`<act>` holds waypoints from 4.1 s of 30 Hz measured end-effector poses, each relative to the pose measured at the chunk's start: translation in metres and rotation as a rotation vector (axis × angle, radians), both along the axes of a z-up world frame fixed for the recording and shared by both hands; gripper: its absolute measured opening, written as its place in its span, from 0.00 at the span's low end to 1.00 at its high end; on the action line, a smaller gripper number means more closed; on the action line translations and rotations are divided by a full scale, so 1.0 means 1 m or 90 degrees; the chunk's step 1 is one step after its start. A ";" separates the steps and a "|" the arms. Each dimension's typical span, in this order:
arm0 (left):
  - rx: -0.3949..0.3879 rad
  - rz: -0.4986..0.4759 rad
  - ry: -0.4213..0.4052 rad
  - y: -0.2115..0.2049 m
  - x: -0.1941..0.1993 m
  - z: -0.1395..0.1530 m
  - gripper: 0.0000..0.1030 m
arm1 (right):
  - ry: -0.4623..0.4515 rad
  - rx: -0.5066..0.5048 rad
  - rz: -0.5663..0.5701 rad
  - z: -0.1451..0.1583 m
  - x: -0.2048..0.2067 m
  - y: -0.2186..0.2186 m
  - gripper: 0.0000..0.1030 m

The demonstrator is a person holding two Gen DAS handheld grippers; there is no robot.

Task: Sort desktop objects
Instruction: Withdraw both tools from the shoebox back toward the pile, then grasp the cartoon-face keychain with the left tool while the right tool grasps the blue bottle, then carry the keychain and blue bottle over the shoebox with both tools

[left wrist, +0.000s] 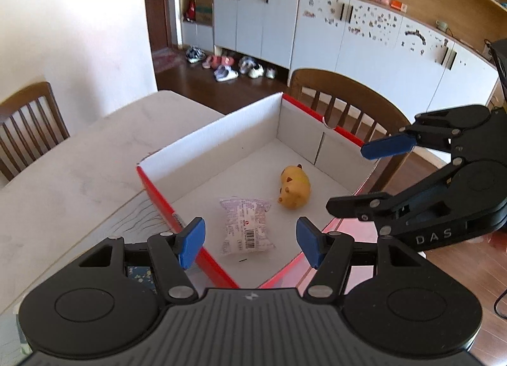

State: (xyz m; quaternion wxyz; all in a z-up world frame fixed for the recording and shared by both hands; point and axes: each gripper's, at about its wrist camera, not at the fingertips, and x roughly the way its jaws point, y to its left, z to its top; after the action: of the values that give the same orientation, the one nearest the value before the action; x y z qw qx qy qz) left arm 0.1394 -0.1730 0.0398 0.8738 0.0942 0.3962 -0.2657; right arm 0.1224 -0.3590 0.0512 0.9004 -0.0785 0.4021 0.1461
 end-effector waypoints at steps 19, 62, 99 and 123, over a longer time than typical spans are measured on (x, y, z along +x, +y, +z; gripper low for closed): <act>-0.016 0.098 -0.026 0.094 -0.068 -0.011 0.79 | -0.032 0.025 0.012 -0.003 -0.046 0.065 0.80; 0.056 0.202 -0.025 0.194 -0.099 -0.113 0.97 | 0.036 -0.022 0.094 -0.088 -0.022 0.201 0.87; 0.064 0.184 -0.012 0.191 -0.076 -0.156 0.70 | 0.091 -0.031 0.056 -0.149 0.037 0.210 0.54; 0.047 0.203 -0.011 0.195 -0.083 -0.146 0.54 | 0.089 -0.028 0.036 -0.145 0.027 0.207 0.22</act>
State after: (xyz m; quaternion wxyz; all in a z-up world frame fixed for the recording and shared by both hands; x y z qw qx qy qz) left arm 0.0563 0.0218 -0.1063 0.9041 0.0645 0.4083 -0.1082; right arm 0.1493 -0.1518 -0.0933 0.8636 -0.0989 0.4651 0.1678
